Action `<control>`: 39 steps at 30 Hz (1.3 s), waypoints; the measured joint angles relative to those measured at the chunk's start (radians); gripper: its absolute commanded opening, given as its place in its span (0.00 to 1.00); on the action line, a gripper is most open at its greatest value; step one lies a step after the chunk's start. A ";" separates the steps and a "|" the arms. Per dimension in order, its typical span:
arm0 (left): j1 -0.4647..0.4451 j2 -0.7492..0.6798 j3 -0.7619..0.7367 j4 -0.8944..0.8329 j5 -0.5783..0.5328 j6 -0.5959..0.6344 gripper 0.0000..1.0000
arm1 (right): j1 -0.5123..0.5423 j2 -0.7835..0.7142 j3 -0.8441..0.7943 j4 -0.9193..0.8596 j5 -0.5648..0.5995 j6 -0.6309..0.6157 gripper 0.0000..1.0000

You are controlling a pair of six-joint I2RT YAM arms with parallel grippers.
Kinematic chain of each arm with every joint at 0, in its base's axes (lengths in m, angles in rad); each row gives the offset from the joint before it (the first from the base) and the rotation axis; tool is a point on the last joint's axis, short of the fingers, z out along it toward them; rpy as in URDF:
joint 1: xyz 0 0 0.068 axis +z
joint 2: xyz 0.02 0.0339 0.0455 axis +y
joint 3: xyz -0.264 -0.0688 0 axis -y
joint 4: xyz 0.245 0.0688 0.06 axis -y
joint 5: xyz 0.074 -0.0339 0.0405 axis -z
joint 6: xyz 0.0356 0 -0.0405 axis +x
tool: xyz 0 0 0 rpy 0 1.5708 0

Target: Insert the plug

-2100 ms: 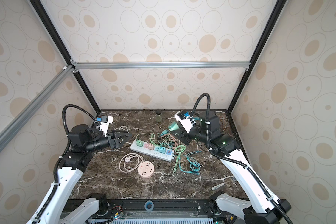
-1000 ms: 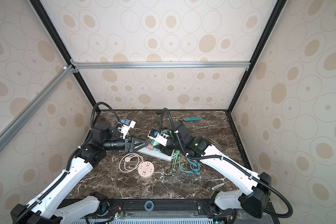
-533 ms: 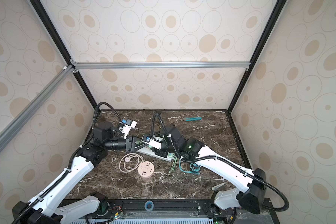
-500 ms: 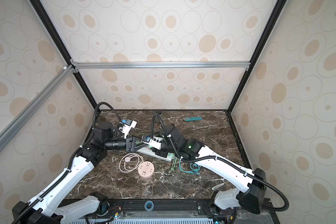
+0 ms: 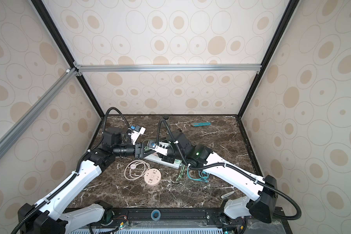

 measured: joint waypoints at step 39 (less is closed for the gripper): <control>-0.002 -0.064 -0.011 0.193 -0.195 -0.069 0.00 | -0.244 -0.224 -0.189 0.265 -0.253 0.534 0.71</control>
